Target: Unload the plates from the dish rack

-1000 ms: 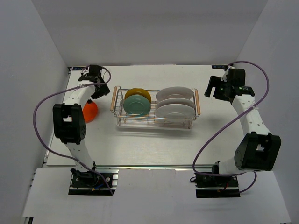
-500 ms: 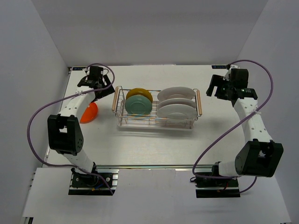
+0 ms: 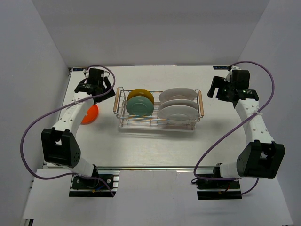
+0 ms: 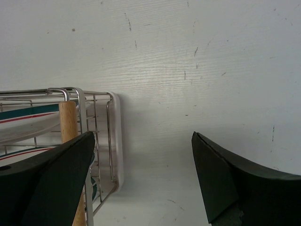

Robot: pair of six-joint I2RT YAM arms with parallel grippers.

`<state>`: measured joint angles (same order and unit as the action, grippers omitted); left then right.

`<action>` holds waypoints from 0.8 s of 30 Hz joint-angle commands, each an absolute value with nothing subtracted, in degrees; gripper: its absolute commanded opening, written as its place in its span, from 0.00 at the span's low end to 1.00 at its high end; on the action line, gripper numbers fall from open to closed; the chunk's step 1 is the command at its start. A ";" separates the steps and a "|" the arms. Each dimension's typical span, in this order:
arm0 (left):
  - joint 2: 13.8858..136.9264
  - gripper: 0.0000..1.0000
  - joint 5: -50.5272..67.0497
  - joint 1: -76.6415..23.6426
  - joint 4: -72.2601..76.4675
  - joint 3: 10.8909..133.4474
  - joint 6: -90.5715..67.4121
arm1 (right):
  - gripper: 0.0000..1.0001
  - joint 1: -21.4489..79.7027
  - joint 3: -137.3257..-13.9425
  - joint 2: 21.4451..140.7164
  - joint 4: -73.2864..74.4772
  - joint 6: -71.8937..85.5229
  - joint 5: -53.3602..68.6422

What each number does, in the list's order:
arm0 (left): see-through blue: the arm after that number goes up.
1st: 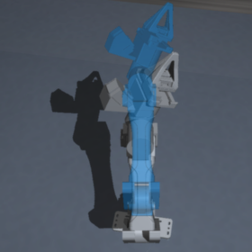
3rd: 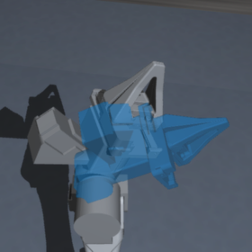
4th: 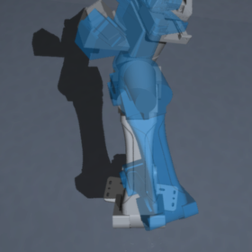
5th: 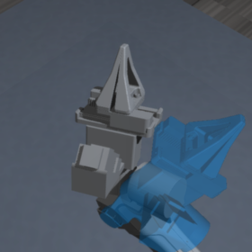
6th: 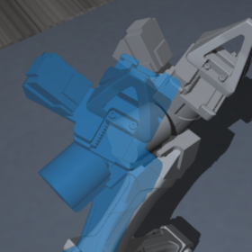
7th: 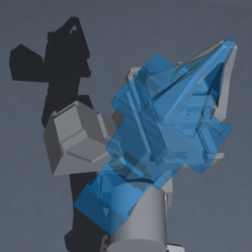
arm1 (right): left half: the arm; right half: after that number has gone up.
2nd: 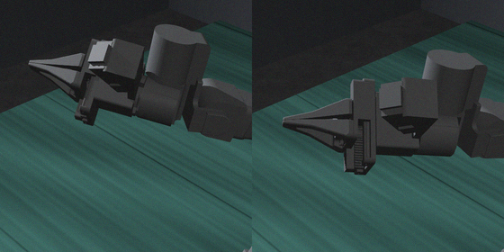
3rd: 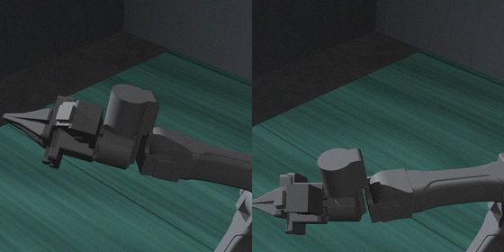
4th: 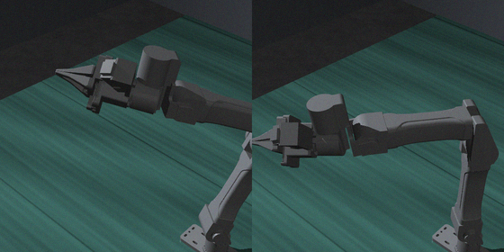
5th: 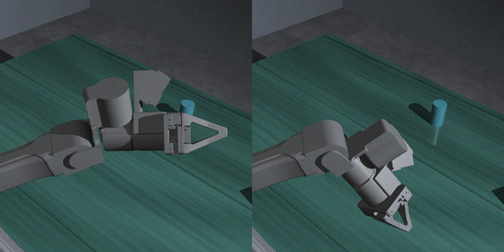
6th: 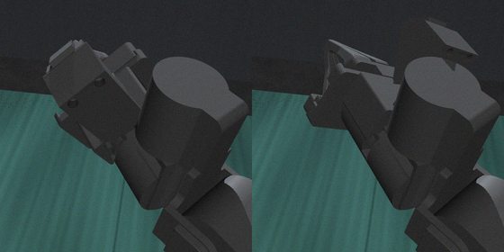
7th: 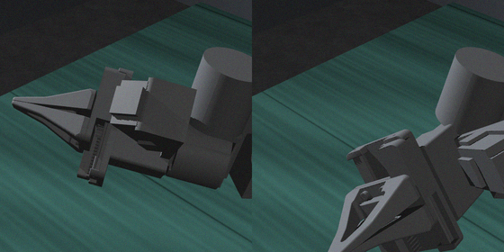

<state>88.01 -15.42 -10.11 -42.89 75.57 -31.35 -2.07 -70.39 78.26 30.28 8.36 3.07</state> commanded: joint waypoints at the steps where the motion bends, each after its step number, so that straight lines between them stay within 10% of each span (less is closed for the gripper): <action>1: 84.64 0.98 -18.02 -9.93 -42.28 81.29 -28.23 | 0.89 -1.93 -70.66 76.99 29.44 7.38 2.64; 11: 93.42 0.98 47.25 -11.07 -37.78 100.36 10.24 | 0.89 -2.02 -71.02 76.55 29.53 4.66 2.64; 24: 114.96 0.90 57.30 -13.89 -58.71 124.10 34.45 | 0.89 -1.85 -72.33 79.10 30.49 3.34 6.42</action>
<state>114.78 52.38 -13.28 -52.73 121.32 27.57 -2.07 -70.39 78.43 30.30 4.03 5.41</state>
